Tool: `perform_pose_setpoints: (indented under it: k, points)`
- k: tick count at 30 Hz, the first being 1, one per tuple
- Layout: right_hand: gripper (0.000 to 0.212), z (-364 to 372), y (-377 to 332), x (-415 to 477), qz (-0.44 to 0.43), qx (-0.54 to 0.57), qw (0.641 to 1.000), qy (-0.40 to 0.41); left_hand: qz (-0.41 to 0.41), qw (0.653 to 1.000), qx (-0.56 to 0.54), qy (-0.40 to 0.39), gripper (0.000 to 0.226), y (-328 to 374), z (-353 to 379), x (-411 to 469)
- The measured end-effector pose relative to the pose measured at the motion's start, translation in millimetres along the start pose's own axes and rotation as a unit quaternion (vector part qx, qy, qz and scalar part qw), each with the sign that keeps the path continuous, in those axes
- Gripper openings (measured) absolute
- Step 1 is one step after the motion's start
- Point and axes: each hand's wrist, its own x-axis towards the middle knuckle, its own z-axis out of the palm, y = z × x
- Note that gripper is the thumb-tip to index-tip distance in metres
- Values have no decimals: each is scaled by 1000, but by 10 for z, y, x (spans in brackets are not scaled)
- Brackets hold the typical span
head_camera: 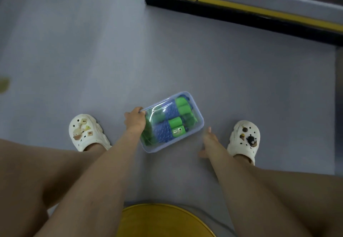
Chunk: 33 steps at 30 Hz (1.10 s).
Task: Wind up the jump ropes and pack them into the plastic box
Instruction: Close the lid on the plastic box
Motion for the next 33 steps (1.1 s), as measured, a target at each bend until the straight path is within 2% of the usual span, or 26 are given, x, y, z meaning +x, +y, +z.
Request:
perform_pose_setpoints:
  k: [2,3,4,7,9,11,14,16,18,20,23,24,26,28,30,32,33]
  points:
    - [53,195,-62,-110,-30,98,991,-83,-53,998,-40,11,30,-124,-31,49]
    - [48,292,-131,-172,-65,111,986,-106,-72,995,-61,10,28,-161,-37,37]
    - [41,373,-201,-206,-93,112,984,-100,-79,994,-72,8,24,-223,-15,55]
    - [37,528,-403,-174,-202,-28,979,-5,-65,994,-83,-7,12,-243,-100,-43]
    - [33,541,-454,-101,-240,-38,970,-4,-59,991,-116,-14,5,-175,-197,-114]
    - [40,544,-518,-40,-262,-12,965,-14,-58,986,-155,-20,5,-134,-224,-119]
    - [64,564,-676,42,-298,45,952,-49,-60,972,-224,-20,8,-58,-196,-122]
    - [69,564,-860,115,-299,54,951,-51,-66,961,-270,-18,10,37,-172,-49]
    - [61,551,-1046,162,-279,54,958,-31,-72,949,-305,-27,7,149,-153,61]
    - [51,532,-1221,156,-217,7,976,12,-69,948,-308,-41,7,282,-149,154]
    - [56,555,-1407,130,-140,-51,988,30,-74,935,-341,-59,10,480,-141,310]
    - [59,563,-1499,133,-128,-32,991,29,-71,933,-349,-60,11,542,-122,420]
    - [61,565,-1678,191,-105,82,991,11,-68,930,-357,-53,8,549,25,795]
    - [59,532,-1854,289,-98,182,978,-3,-70,936,-340,-49,19,651,124,1099]
    - [59,483,-2014,401,-118,207,971,21,-68,932,-354,-38,22,809,217,1351]
    - [63,436,-2163,500,-130,233,963,41,-62,928,-367,-24,46,1056,164,1362]
    - [57,405,-2241,529,-131,262,955,40,-60,924,-378,-14,57,1230,69,1253]
